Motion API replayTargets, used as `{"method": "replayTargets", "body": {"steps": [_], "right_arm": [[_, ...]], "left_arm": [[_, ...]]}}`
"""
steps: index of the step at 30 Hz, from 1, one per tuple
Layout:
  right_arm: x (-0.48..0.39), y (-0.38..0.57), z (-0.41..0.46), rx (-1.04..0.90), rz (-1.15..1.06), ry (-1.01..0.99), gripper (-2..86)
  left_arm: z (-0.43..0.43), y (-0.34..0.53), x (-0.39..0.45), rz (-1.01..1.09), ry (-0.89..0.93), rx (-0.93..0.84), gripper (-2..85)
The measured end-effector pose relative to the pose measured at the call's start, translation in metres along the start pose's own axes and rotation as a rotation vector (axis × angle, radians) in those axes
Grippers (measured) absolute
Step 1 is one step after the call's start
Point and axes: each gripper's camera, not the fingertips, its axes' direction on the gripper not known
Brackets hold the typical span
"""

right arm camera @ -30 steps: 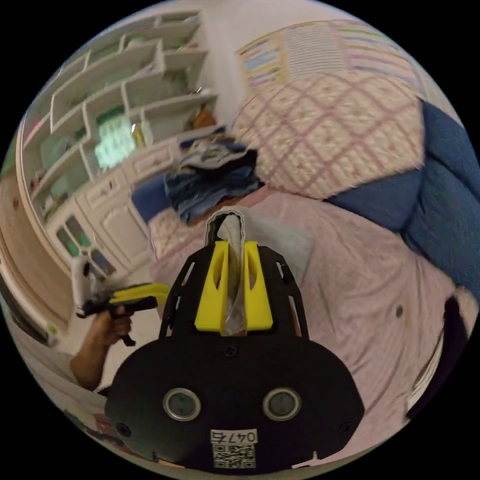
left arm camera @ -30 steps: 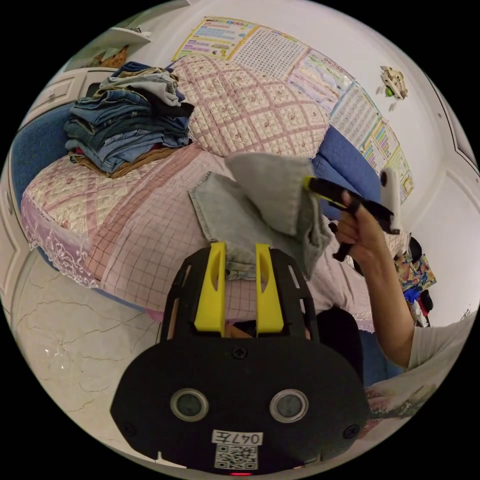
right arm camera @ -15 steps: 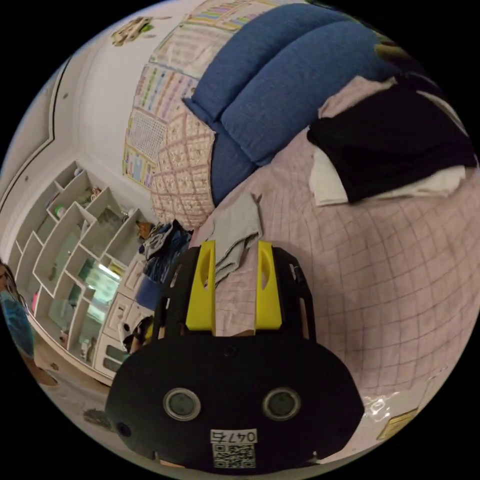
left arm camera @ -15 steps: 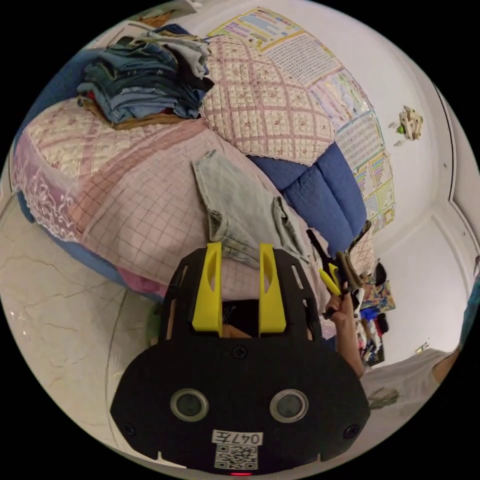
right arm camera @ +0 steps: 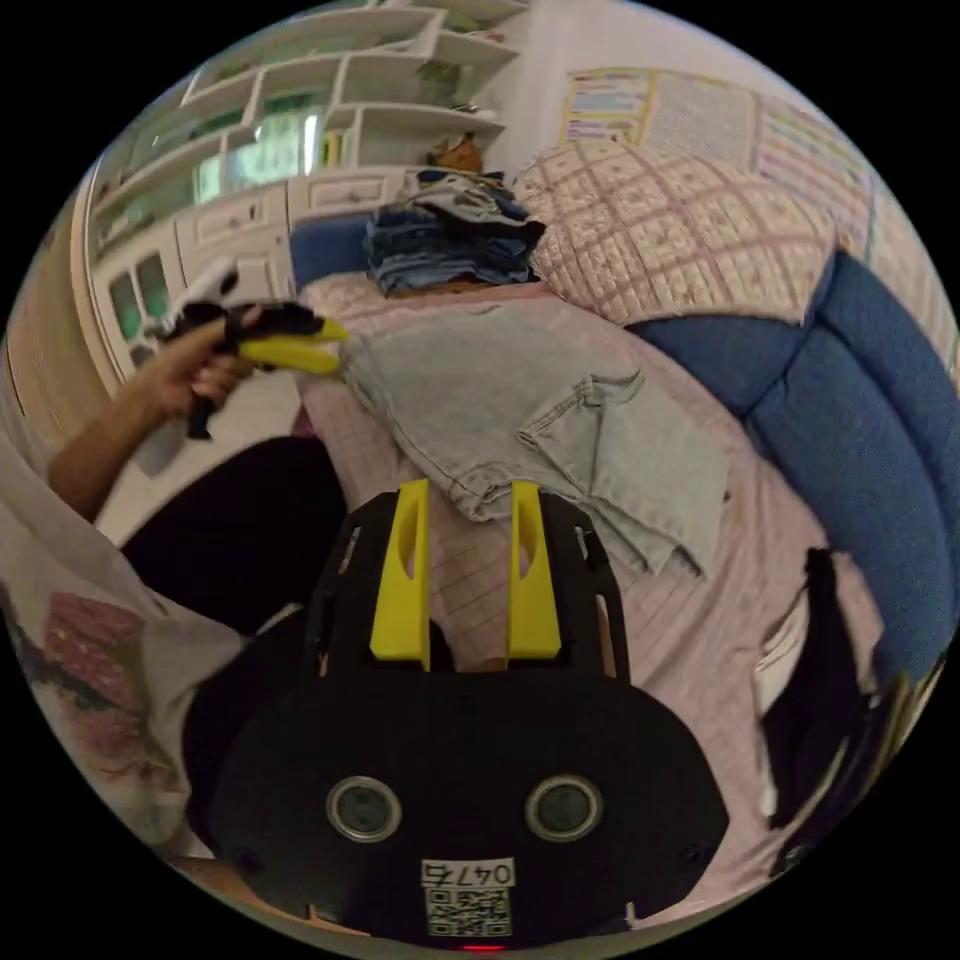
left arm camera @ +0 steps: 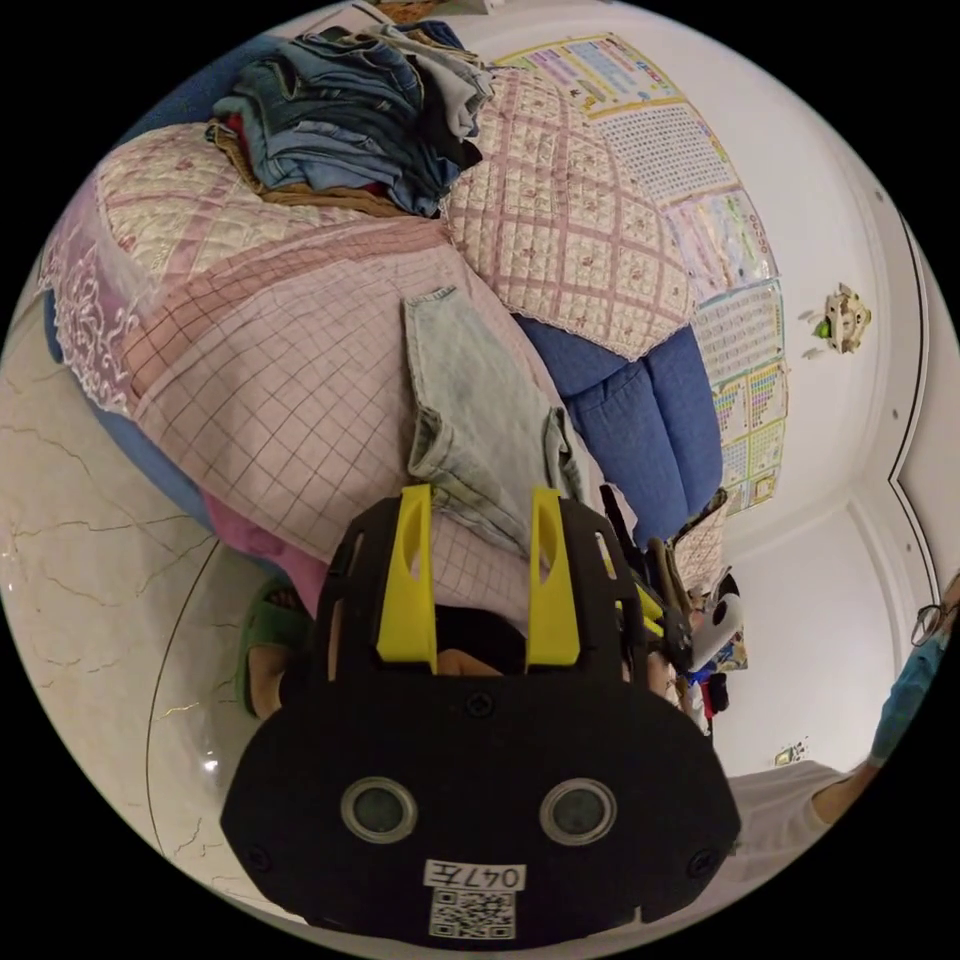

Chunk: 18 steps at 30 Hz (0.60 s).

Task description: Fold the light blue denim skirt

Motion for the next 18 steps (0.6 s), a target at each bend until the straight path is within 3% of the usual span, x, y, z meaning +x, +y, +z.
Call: {"method": "replayTargets", "body": {"steps": [6, 10, 14, 18], "right_arm": [[-0.062, -0.071, 0.006, -0.135, -0.243, 0.273, 7.1], [-0.05, -0.108, -0.016, -0.128, -0.152, 0.237, 5.0], [-0.019, -0.123, -0.05, -0.033, 0.007, 0.138, 3.7], [-0.013, -0.131, -0.059, -0.04, 0.002, 0.108, 3.2]], "left_arm": [[-0.028, -0.005, -0.017, -0.06, 0.069, -0.018, 13.9], [-0.036, -0.013, -0.041, -0.158, 0.194, -0.013, 13.8], [-0.049, -0.02, -0.041, -0.156, 0.163, -0.014, 13.6], [-0.061, -0.014, -0.045, -0.217, 0.164, 0.025, 13.3]]}}
